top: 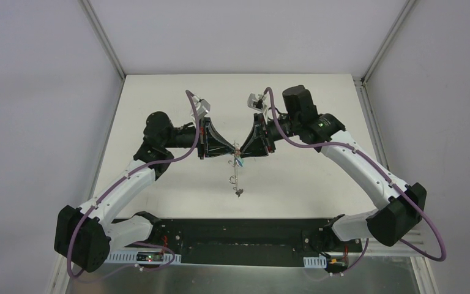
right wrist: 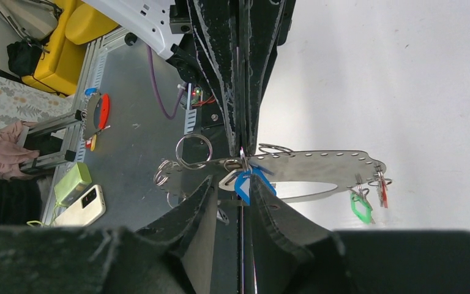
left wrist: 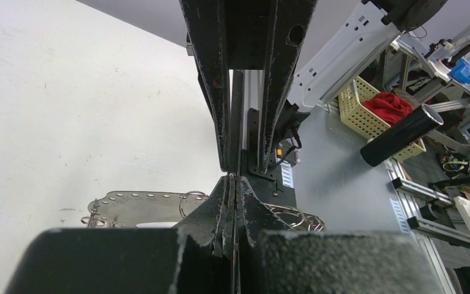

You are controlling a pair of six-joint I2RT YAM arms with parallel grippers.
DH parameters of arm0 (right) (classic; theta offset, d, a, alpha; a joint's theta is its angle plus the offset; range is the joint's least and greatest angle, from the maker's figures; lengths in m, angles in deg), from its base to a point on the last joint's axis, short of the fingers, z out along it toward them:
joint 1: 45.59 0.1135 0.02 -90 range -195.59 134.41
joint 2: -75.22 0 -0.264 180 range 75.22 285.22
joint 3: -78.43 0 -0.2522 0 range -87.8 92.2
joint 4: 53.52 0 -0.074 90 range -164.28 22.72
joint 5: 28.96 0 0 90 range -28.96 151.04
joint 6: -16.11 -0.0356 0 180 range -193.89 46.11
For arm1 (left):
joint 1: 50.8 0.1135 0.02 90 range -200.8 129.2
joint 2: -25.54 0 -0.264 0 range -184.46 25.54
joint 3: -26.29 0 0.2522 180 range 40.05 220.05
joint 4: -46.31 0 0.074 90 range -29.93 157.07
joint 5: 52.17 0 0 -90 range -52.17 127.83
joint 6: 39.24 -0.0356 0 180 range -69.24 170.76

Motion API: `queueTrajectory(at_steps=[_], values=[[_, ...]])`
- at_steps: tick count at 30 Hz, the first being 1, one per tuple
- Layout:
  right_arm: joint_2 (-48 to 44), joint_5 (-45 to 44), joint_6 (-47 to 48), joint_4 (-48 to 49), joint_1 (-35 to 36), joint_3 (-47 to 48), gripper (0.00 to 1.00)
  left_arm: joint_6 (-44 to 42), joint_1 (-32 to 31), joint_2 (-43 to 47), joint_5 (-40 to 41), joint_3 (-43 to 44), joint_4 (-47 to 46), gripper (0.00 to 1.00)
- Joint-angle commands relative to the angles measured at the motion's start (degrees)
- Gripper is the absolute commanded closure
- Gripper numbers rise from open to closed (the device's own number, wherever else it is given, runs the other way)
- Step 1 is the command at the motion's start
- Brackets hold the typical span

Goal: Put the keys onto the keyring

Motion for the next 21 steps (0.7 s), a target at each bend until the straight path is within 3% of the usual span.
queueTrajectory(at_steps=[1, 13, 21], values=[[0.20, 2.33, -1.85, 3.20, 0.32, 2.11, 0.71, 1.84, 0.45, 0.62, 1.12, 0.33, -4.37, 1.00], [2.02, 0.86, -2.25, 3.90, 1.30, 2.25, 0.72, 2.66, 0.45, 1.14, 1.08, -0.05, -4.81, 1.00], [2.74, 1.81, -2.77, 4.05, 1.79, 2.54, 0.85, 2.49, 0.45, 1.06, 1.10, -0.16, -4.81, 1.00]])
